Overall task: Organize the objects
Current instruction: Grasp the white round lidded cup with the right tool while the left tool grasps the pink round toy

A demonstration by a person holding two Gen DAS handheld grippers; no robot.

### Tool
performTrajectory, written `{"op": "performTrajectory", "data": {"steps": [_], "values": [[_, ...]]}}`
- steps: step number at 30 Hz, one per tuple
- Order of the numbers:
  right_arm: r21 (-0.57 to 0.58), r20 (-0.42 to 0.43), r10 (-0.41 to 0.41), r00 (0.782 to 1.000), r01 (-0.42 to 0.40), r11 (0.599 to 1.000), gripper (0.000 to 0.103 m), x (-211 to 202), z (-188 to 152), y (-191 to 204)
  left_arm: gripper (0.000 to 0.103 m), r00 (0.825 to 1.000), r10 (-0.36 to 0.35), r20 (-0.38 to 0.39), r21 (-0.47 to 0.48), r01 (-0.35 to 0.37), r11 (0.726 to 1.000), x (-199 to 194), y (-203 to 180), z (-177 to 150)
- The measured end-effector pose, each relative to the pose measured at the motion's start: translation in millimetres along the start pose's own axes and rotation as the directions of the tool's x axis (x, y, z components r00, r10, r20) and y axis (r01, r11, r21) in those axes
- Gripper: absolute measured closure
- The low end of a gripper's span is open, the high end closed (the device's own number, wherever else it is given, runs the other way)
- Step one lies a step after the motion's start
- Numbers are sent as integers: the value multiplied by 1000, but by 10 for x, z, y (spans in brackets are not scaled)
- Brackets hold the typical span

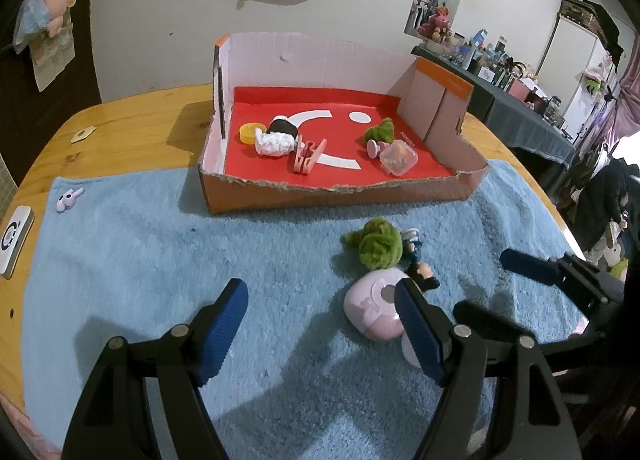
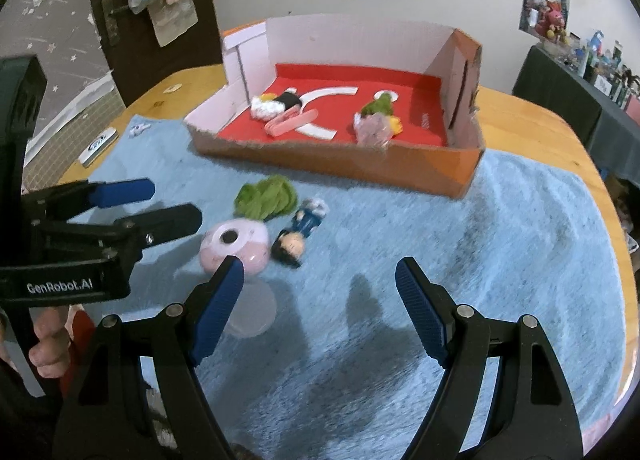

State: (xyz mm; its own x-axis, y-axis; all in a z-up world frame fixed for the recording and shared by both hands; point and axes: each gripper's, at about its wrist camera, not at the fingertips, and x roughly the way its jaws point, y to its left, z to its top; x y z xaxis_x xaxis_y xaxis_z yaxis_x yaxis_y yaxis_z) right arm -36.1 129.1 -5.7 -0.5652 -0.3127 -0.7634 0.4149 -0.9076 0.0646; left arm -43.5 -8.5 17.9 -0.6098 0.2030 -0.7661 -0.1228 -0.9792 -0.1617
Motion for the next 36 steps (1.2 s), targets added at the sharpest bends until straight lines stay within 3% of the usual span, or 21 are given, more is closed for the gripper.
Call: {"op": "performTrajectory", "data": {"steps": [13,24,31,36], "values": [[-75,-56,32,998,-36,996,25,179,-174,323,25,1000,-1,1,8,1,1000,-41,-21,-101],[14,-60,-82,995,83,996,25,168,-190,-68,25,999,-30,-25,36,31,999,32,-133,-149],[9,-53,-72,996,72,997,25,179,-171,-84,26,998,-52,-45,67,55,996,119,-183,-187],[1,-54,-81,995,81,997,25,209,-163,-84,35,996,-69,-53,76,73,994,164,-200,-183]]}}
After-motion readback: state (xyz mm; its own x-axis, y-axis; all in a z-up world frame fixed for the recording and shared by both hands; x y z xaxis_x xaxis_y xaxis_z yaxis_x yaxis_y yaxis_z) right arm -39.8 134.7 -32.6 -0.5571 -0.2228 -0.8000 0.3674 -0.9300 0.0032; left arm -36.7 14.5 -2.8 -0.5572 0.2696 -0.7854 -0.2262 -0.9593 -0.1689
